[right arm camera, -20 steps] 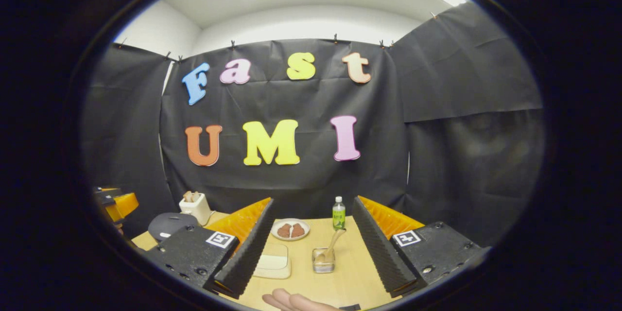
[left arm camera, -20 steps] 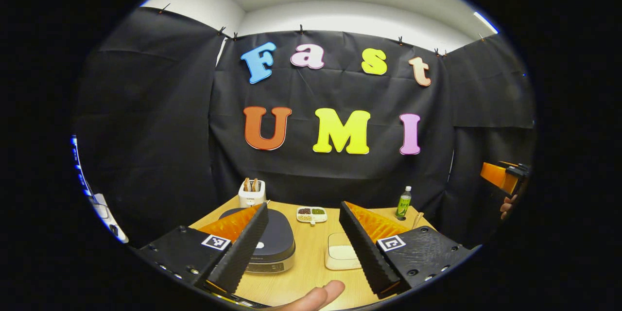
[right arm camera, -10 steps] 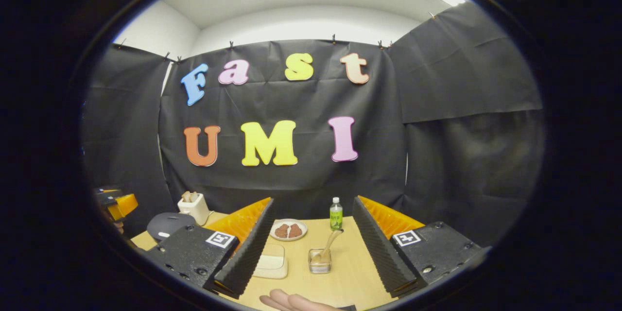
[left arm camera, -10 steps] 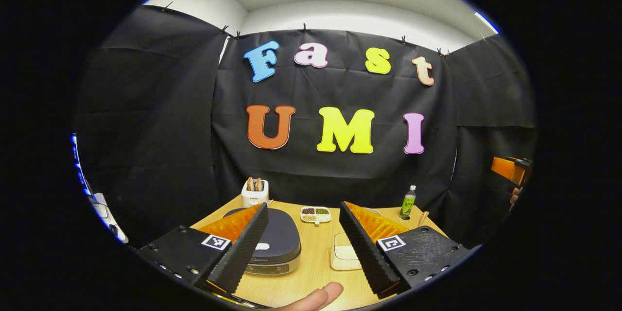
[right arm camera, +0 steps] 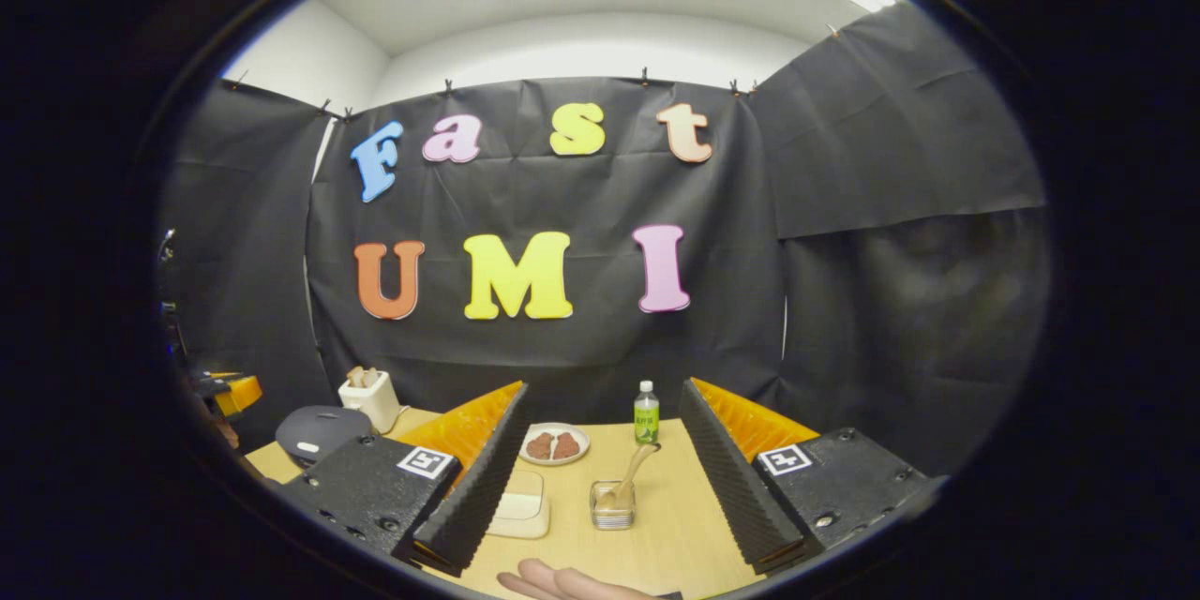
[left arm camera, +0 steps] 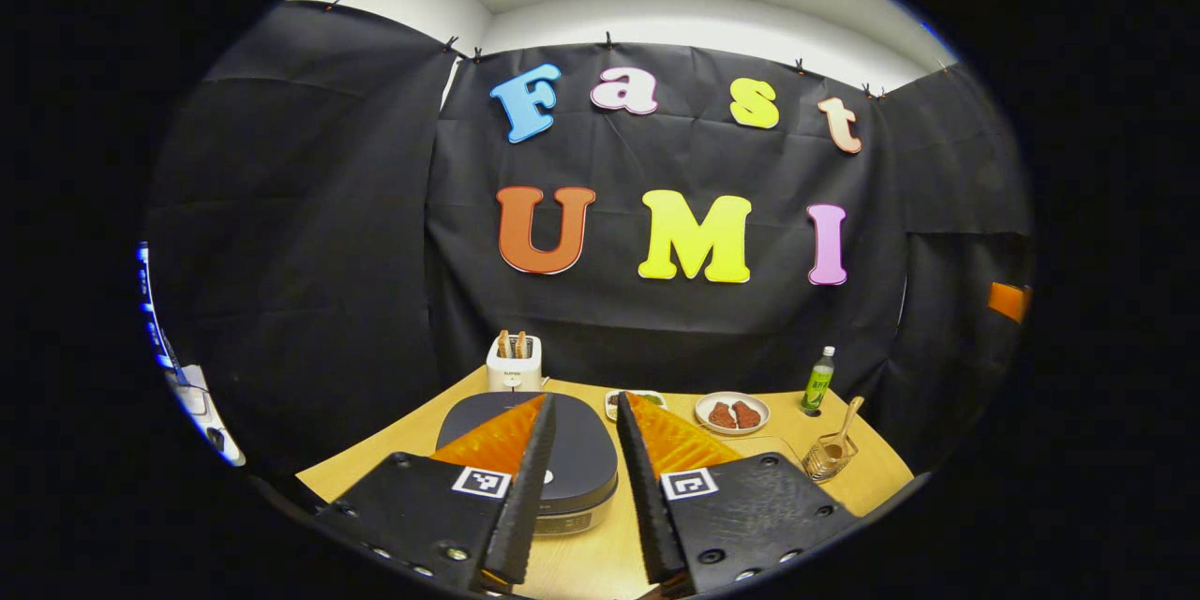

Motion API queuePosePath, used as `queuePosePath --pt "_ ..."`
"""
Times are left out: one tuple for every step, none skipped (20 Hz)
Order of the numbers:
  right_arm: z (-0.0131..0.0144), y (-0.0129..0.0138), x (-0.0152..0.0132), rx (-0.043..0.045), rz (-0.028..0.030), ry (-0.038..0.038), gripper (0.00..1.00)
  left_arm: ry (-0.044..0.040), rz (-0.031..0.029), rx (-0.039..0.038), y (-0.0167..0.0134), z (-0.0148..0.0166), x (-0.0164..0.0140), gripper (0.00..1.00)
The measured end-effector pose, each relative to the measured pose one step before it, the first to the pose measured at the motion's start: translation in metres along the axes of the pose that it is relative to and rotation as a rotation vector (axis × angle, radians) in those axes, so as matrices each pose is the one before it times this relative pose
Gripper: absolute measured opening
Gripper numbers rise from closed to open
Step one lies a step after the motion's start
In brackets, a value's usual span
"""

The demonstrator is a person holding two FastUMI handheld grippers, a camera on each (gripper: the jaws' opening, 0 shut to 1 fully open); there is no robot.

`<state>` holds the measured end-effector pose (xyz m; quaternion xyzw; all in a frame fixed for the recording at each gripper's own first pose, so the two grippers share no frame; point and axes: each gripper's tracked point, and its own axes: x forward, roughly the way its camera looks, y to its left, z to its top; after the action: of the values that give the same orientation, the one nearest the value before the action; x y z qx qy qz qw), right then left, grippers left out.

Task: Close the left gripper, press the button to open the rice cooker; take a wooden spoon from the chopstick holder with the right hand, scoop a spoonful of rice and pour it into the rice cooker, then put the wooden spoon back into the chopstick holder.

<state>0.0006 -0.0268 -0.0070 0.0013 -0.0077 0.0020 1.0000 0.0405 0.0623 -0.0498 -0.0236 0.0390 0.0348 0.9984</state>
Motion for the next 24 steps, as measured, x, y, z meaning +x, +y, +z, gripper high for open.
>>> queuePosePath --pt "-0.00008 -0.0013 0.00074 -0.00179 -0.00133 -0.00212 0.99 0.04518 0.03736 0.00857 0.00999 -0.01262 0.00431 0.42" --pt "-0.00164 -0.0014 0.00154 -0.00224 -0.00059 0.00009 1.0 0.04894 0.02629 0.0095 0.00634 -0.01263 0.0055 0.41" --pt "-0.0028 -0.00066 0.0012 -0.0017 -0.00015 0.00395 1.0 0.01253 -0.01169 0.01145 -0.00027 -0.00443 0.00393 0.41" --pt "-0.00397 -0.00126 0.0013 0.00055 -0.00095 0.00655 1.0 0.03142 -0.0128 0.00157 -0.00308 -0.00986 0.00533 0.3" --pt "-0.00371 -0.00084 0.00129 0.00346 0.00071 0.00755 1.0 0.03012 0.00357 0.00248 0.00052 -0.00922 0.00444 0.08" --pt "-0.00335 -0.0003 0.00145 0.00411 0.00221 0.00555 0.99 0.0283 0.01239 0.00619 0.00407 -0.01109 0.00626 0.0" --pt "-0.00368 -0.00085 0.00176 0.0018 0.00111 0.00846 0.99 0.02371 0.02375 0.00099 0.00713 -0.01287 0.0075 0.03" --pt "-0.00526 -0.00155 0.00247 -0.00015 0.00056 0.01001 0.99 0.05008 0.00199 -0.0065 0.00204 -0.00886 -0.00004 0.0" --pt "-0.00342 -0.00044 0.00143 -0.00199 0.00167 0.00913 0.99 0.03249 -0.00139 0.00135 -0.00091 -0.0094 0.00537 0.0" --pt "-0.00171 -0.00008 0.00133 -0.00406 0.00208 0.00297 0.99 0.01896 0.00452 0.00432 -0.00005 -0.00367 0.00779 0.0" --pt "-0.00166 -0.00109 0.00092 -0.00272 -0.00109 0.00335 0.99 0.02169 0.01023 -0.00018 0.0022 -0.00462 0.00511 0.0" --pt "-0.00169 -0.0011 0.0006 -0.00295 -0.00103 0.00122 1.0 0.02266 0.01143 -0.00504 0.0026 -0.00446 0.00827 0.0" --pt "-0.00054 -0.00205 0.00061 0.00049 -0.00162 -0.00028 1.0 0.01829 0.00727 -0.01066 0.00149 -0.00292 0.00342 0.0" --pt "-0.00099 -0.00135 -0.00018 0.0041 0.00081 0.00067 1.0 0.01223 -0.011 -0.01123 -0.00308 -0.00299 0.00171 0.0" --pt "-0.00078 -0.00134 0.00015 0.00401 -0.00092 0.00015 1.0 0.00463 -0.00944 -0.0082 -0.00338 -0.00047 0.00275 0.0" --pt "-0.00179 -0.00294 0.00029 0.00225 -0.00284 -0.00059 1.0 -0.00613 -0.00253 0.00969 -0.00078 0.00009 0.00129 0.0" --pt "0.00009 -0.00145 0.00023 0.0003 0.00055 -0.005 1.0 -0.00744 0.00516 0.01246 0.00086 0.00192 0.00328 0.0" --pt "-0.00134 -0.00189 0.00054 -0.00323 -0.00331 -0.00381 0.99 0.00086 0.01332 -0.00184 0.00288 -0.00064 0.0033 0.0" --pt "-0.00077 -0.00143 0.00025 -0.00562 -0.00082 -0.00471 0.99 0.00174 -0.01058 -0.01218 -0.00203 -0.00097 0.00301 0.0" --pt "-0.00153 0.0014 -0.00048 -0.00629 0.00446 -0.00491 1.0 0.00408 -0.01518 -0.01381 -0.0057 -0.00202 0.00085 0.0" --pt "-0.00179 0.00012 -0.00023 -0.00692 0.00359 -0.00215 0.99 0.00303 0.00107 -0.00152 -0.00164 -0.00123 0.00354 0.0" --pt "-0.00398 -0.00101 0.00181 -0.00388 -0.00039 0.00328 1.0 0.00703 0.00727 0.01268 0.00072 -0.00401 0.00517 0.0" --pt "-0.00339 -0.00134 0.00034 0.0015 -0.00031 0.00614 1.0 0.00411 0.0116 0.01277 0.00268 -0.00288 0.00321 0.0" --pt "-0.00318 -0.00011 0.00104 0.00371 0.00173 0.00539 0.99 0.00763 0.00496 0.00084 0.00141 -0.00247 0.00475 0.0"
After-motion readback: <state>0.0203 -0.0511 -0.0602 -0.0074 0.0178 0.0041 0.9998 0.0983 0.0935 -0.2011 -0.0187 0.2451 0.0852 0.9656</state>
